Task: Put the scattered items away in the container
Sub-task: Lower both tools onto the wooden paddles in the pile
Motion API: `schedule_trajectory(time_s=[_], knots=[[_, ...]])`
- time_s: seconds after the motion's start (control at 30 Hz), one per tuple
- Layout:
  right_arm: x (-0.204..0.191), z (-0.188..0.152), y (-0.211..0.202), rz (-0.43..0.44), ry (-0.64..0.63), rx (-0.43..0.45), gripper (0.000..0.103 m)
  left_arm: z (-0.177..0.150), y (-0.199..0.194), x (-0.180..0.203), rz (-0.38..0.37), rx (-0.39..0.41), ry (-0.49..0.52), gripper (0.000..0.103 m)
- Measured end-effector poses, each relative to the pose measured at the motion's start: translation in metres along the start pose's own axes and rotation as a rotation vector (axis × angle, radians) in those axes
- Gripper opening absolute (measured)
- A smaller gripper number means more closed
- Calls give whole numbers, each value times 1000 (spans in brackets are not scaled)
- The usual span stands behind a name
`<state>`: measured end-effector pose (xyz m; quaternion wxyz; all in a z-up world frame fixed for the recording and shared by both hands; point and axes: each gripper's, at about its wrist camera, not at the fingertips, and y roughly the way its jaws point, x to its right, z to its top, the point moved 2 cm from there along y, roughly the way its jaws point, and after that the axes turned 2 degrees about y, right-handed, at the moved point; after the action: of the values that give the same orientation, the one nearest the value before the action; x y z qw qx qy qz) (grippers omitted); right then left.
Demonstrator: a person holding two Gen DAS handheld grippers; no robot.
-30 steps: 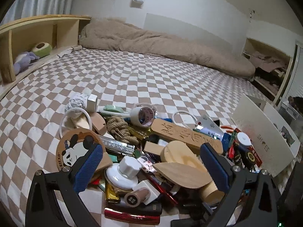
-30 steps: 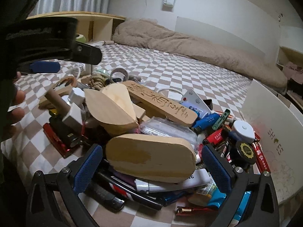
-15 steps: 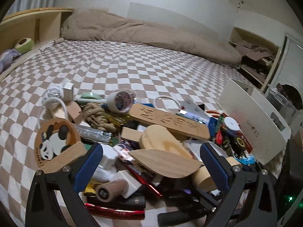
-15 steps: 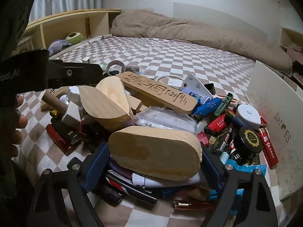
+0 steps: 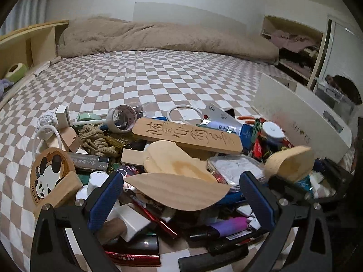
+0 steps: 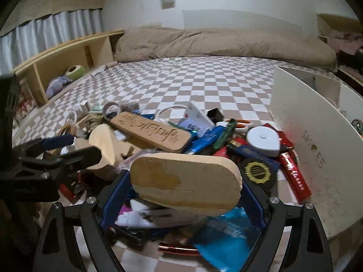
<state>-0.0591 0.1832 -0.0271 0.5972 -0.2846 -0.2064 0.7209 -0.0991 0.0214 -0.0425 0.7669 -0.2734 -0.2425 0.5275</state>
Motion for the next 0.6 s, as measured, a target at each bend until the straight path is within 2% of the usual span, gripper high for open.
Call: schedule_trajectory(time_s=[0.1,0.37,0.6], knots=[[10,2,-4,-2,33,1,90,-2,6,5,40,-6,35,103],[33,5,-9,4,103,0,90,-3,9,13,82,9,65,103],[33,5,-9,23,104,-5,90,-2,6,19,71,23,88,103]])
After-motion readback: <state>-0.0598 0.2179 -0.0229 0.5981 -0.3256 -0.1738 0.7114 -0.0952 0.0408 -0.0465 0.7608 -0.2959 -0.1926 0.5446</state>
